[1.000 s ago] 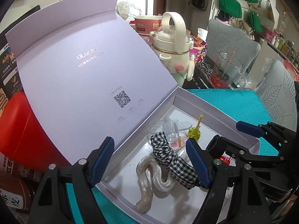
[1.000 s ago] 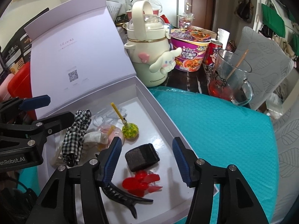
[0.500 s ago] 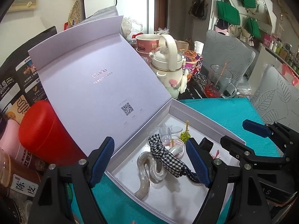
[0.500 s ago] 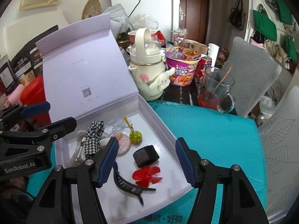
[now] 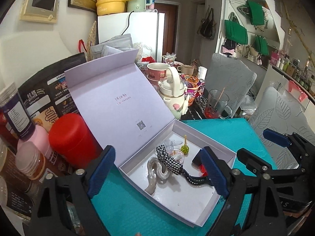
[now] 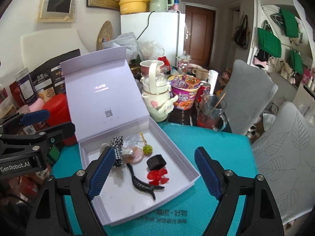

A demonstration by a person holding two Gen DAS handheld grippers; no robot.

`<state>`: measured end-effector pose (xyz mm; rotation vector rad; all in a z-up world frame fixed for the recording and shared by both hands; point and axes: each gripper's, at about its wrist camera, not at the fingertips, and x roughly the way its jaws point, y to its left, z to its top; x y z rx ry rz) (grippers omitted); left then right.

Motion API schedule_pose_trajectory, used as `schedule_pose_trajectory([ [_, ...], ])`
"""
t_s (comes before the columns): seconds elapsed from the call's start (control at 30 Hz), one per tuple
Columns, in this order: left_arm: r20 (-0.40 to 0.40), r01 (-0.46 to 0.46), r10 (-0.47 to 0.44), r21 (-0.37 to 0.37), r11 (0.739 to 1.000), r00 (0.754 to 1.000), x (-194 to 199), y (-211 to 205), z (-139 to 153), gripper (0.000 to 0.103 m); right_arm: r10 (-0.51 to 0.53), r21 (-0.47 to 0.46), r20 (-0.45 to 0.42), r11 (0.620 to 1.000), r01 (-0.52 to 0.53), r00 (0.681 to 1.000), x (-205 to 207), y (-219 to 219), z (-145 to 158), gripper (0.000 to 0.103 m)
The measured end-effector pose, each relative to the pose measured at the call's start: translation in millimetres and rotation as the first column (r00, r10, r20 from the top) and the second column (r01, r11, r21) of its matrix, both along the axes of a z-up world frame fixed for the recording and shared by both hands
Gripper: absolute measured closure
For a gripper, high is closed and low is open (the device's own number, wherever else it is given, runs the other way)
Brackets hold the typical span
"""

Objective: Organize rigid objects

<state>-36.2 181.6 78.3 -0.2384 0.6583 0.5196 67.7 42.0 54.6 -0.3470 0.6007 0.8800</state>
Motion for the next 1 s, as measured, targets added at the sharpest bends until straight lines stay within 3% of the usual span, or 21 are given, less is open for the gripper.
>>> schedule_pose_trajectory([
  [0.23,0.031,-0.009,0.007,0.071,0.997,0.999,-31,-18,18,0.001,-0.014,0.020,0.070,1.000,0.012,0.997,-31,-19,18,0.015],
  [0.53,0.022,-0.029,0.026,0.121,0.992,0.999,-60,-40,16,0.001,-0.048,0.038,0.136,0.998,0.043,0.990,-62,-46,21,0.010],
  [0.8,0.012,-0.036,0.035,0.048,0.998,0.999,-80,-50,-5,0.001,-0.102,0.017,0.141,0.995,0.100,0.985,-82,-62,2,0.009],
  [1.0,-0.017,-0.042,0.042,0.023,0.999,0.999,-86,-53,-23,0.001,-0.110,-0.006,0.087,0.994,0.111,0.990,-88,-71,-16,0.009],
])
